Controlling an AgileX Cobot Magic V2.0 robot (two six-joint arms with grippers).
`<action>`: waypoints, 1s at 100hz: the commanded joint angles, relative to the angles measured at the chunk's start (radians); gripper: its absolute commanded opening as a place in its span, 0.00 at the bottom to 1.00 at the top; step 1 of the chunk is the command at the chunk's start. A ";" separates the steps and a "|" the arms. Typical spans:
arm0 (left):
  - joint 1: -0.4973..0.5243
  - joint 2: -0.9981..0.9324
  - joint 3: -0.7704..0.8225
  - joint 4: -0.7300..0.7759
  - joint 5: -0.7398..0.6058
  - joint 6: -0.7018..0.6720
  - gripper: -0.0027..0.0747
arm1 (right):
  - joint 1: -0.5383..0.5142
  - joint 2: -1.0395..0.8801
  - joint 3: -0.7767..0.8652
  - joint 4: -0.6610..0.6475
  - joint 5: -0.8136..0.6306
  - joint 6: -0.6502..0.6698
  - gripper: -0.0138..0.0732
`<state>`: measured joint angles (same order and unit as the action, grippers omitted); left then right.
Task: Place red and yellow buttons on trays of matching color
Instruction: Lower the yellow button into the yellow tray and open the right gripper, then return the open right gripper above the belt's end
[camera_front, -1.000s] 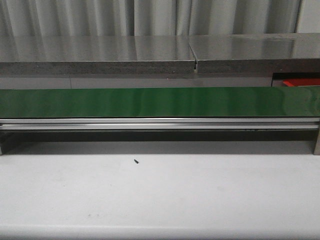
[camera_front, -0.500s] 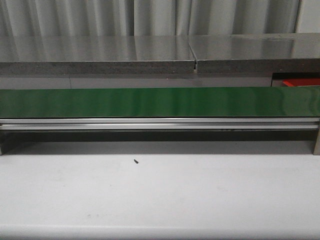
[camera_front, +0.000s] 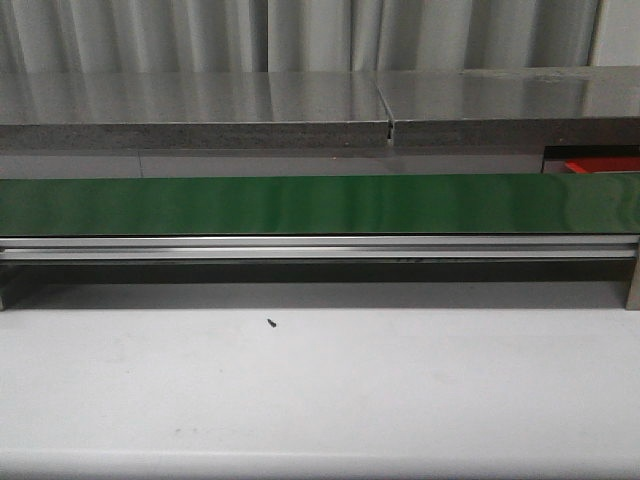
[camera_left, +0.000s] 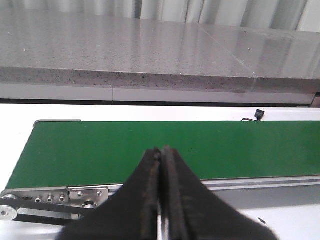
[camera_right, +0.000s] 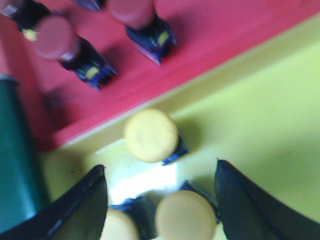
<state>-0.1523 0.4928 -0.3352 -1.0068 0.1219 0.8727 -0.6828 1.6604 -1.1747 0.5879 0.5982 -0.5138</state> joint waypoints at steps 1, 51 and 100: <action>-0.007 0.002 -0.028 -0.015 -0.045 -0.001 0.01 | 0.044 -0.116 -0.026 0.032 -0.033 -0.034 0.71; -0.007 0.002 -0.028 -0.015 -0.045 -0.001 0.01 | 0.507 -0.589 0.203 0.032 -0.131 -0.177 0.71; -0.007 0.002 -0.028 -0.015 -0.045 -0.001 0.01 | 0.579 -1.181 0.635 0.027 -0.179 -0.178 0.34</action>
<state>-0.1523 0.4928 -0.3352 -1.0068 0.1212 0.8727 -0.1055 0.5564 -0.5553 0.5945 0.4681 -0.6786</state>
